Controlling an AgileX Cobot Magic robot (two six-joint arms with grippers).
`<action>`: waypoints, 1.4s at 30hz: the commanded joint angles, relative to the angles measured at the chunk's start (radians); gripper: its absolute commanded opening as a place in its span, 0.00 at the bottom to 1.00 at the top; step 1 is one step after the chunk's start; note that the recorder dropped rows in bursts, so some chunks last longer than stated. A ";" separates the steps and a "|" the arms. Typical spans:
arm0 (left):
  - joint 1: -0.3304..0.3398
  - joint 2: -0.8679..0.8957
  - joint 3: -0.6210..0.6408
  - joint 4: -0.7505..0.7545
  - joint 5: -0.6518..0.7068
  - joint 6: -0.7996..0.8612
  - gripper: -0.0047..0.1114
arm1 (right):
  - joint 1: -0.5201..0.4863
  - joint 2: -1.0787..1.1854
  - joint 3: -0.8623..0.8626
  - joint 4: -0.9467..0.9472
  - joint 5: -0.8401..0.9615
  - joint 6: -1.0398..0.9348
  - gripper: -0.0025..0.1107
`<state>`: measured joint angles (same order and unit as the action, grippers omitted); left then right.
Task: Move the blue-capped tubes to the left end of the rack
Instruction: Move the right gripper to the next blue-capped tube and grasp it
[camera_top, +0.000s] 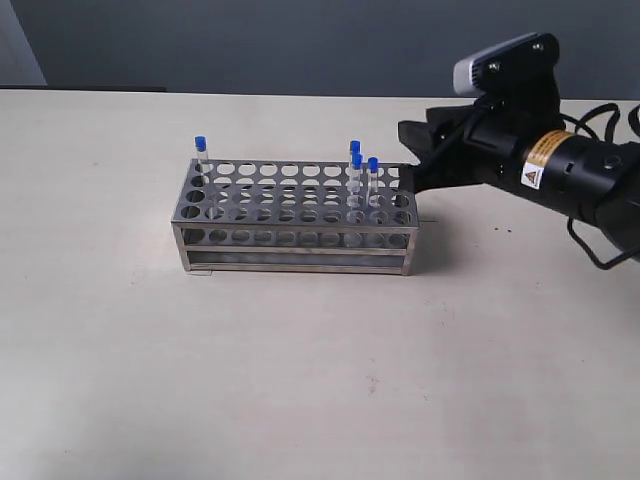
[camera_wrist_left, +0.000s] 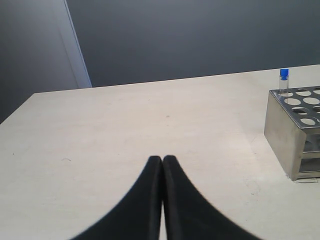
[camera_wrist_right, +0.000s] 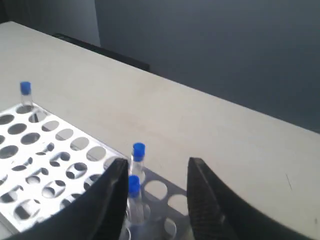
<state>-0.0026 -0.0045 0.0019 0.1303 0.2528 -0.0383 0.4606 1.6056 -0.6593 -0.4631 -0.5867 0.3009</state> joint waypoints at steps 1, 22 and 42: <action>-0.007 0.004 -0.002 0.003 -0.014 -0.003 0.04 | -0.011 0.039 0.020 0.023 -0.051 -0.039 0.36; -0.007 0.004 -0.002 0.003 -0.014 -0.003 0.04 | -0.011 0.259 0.005 0.035 -0.325 -0.035 0.53; -0.007 0.004 -0.002 0.003 -0.014 -0.003 0.04 | -0.011 0.393 -0.090 0.012 -0.333 -0.024 0.53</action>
<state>-0.0026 -0.0045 0.0019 0.1320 0.2528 -0.0383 0.4534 1.9891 -0.7435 -0.4429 -0.9160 0.2762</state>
